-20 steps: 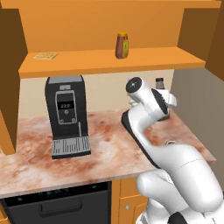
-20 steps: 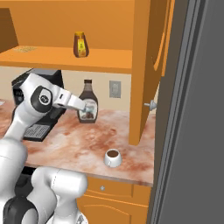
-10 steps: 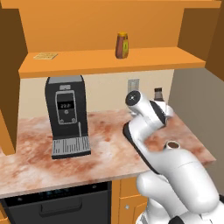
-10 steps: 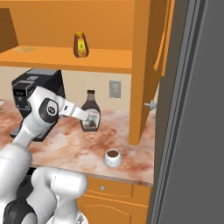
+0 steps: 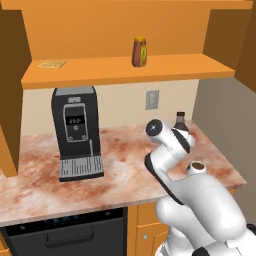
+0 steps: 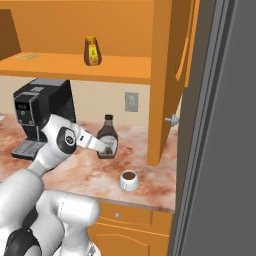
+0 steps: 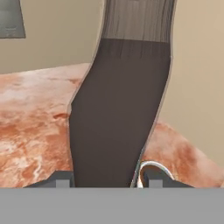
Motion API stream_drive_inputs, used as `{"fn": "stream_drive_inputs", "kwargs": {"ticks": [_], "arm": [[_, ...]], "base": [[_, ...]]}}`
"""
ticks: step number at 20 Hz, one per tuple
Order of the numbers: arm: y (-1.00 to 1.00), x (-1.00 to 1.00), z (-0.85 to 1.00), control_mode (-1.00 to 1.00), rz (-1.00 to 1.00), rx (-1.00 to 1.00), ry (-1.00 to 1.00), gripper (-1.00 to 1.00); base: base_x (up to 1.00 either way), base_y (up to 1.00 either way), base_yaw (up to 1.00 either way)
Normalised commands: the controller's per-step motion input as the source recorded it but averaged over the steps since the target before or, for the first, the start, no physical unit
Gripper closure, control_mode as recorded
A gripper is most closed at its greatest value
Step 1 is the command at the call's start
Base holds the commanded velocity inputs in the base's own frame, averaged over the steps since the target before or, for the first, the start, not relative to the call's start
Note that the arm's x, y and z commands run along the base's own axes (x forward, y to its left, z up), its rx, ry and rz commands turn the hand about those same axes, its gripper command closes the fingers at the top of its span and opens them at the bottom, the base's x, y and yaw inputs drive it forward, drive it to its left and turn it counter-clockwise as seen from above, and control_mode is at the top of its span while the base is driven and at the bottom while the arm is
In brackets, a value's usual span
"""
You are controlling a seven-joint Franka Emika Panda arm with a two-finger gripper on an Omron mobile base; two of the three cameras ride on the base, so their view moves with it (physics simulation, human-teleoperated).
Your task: Pick the syrup bottle and honey bottle from the cabinet and place them next to the mug.
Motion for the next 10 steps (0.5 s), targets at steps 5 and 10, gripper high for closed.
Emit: {"fn": "stream_drive_inputs", "kwargs": {"ticks": [5,10], "arm": [[0.00,0.01,-0.44,-1.00,-0.11,0.10,-0.02,1.00],[0.00,-0.06,-0.33,-1.00,-0.08,0.05,-0.01,1.00]], "base": [[0.00,0.00,0.00],[0.00,0.00,0.00]]}}
